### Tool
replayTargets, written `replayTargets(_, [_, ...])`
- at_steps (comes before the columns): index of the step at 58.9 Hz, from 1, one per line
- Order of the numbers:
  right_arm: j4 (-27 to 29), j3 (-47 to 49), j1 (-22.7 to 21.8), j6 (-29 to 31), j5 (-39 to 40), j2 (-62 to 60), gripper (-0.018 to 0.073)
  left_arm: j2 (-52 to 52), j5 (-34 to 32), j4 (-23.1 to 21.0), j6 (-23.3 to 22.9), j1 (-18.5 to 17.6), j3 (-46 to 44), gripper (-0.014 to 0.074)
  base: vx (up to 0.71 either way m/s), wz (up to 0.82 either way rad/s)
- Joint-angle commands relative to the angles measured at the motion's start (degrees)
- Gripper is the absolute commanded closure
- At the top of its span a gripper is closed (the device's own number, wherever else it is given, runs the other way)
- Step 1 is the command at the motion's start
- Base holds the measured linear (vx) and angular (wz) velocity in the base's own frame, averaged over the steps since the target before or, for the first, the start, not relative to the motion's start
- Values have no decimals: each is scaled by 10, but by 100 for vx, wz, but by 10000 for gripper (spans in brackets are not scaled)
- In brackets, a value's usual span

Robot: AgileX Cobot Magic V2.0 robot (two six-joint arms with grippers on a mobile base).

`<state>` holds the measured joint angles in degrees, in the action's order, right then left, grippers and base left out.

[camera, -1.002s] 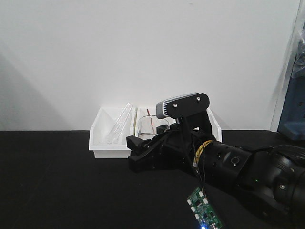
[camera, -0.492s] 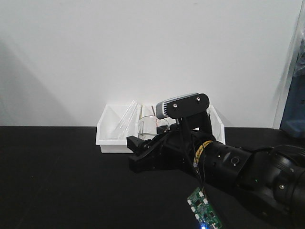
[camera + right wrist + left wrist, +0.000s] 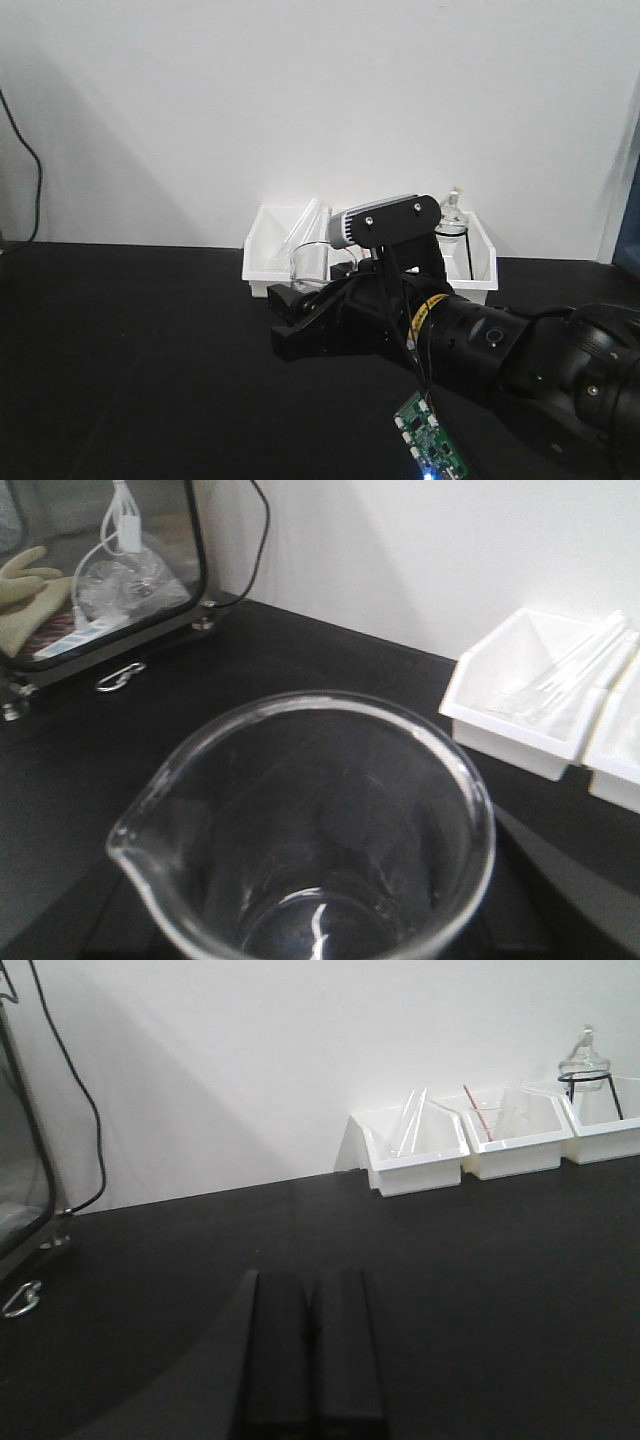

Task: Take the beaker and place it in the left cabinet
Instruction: 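Carry the beaker in the right gripper while the base turns away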

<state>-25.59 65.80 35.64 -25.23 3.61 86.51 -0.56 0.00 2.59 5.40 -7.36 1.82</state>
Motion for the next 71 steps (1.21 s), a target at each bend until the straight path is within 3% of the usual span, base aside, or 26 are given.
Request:
replayTargets(1, [-1, 19, -1, 1, 45, -23, 565, -11, -43, -2, -2, 0, 9, 595, -13, 27])
replayTargets(35, [-1, 19, -1, 1, 45, -23, 565, -11, -43, -2, -2, 0, 9, 595, -13, 46])
replayTargets(71, [-1, 19, -1, 1, 45, -23, 565, -11, -43, -2, -2, 0, 9, 595, -5, 82])
